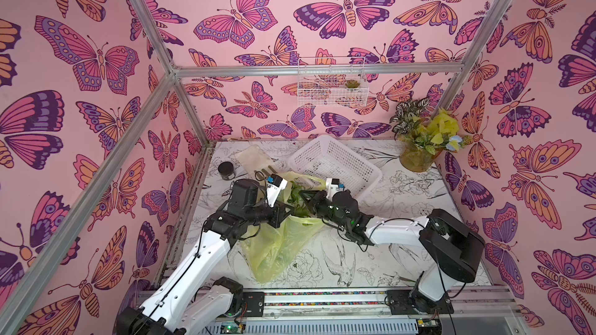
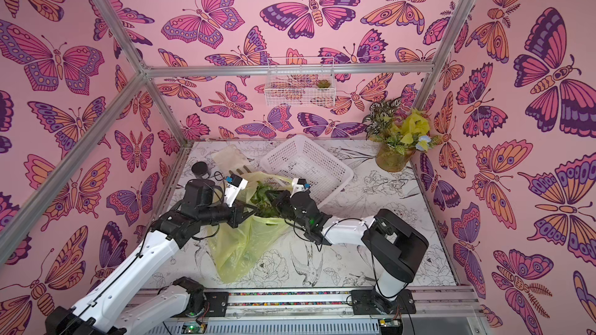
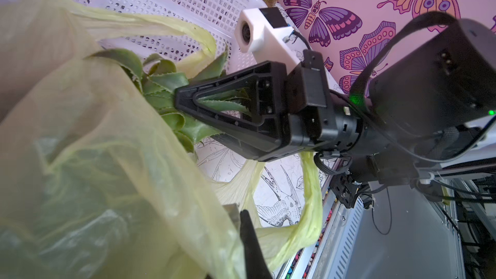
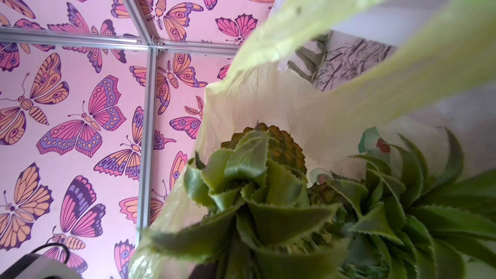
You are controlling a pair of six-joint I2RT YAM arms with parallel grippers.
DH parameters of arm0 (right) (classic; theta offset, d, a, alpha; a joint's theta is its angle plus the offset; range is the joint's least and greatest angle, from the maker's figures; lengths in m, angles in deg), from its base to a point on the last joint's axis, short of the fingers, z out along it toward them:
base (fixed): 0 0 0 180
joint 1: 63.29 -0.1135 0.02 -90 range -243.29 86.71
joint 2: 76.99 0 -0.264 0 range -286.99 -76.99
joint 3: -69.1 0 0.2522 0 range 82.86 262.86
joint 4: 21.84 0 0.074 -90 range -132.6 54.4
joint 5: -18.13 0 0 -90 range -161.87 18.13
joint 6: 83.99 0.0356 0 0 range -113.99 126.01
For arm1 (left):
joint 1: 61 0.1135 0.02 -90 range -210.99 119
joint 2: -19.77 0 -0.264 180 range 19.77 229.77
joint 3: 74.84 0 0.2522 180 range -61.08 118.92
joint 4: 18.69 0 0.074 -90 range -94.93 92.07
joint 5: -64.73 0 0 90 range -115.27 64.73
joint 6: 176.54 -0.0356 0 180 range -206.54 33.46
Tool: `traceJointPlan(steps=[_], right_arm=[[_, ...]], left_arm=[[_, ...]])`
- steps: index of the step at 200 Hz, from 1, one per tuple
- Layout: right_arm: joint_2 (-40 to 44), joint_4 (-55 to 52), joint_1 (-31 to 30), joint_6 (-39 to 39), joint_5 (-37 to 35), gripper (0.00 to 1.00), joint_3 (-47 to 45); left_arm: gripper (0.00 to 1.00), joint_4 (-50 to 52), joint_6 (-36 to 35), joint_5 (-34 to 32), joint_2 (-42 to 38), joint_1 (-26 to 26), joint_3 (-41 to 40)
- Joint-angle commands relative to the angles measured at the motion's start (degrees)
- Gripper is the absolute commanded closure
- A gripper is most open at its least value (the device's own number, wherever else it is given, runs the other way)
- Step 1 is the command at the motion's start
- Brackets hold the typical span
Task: Place the pineapple into a plastic bag & tie a knot
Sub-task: Place the pineapple in the plastic bag.
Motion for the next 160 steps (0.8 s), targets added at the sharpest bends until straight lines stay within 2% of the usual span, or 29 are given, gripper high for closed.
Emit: traceJointPlan(steps=[1,18,30,71,80,124,160], right_arm=[[0.43,10.29,0.35,0.84,6.34,1.00,1.35],[-3.91,14.35,0.39,2.42,9.45,1.00,3.83],[-6.17,13.31,0.39,2.61,11.40,1.00,6.08],[-10.67,-0.28,0.60,-4.09,14.13,1.00,12.05],[-11.19,-4.43,0.66,-6.41,14.20,0.97,13.23],[-9.94,-25.02,1.40,-19.45,10.41,0.45,16.63],[-5.82,-37.20,2.39,-29.59,7.86,0.27,17.38]], left_arm=[[1.00,-1.80,-4.16,3.37,0.91,0.31,0.62],[1.00,-2.30,-5.24,3.99,1.74,0.40,1.16],[1.00,-3.23,-5.39,4.20,2.34,0.49,1.49],[1.00,-4.30,-6.19,5.05,3.83,0.66,2.24],[1.00,-4.68,-6.14,5.05,3.82,0.66,1.89],[1.00,-7.30,-5.33,4.25,3.74,0.67,-0.19],[1.00,-8.26,-5.48,1.55,3.91,0.75,-1.79]])
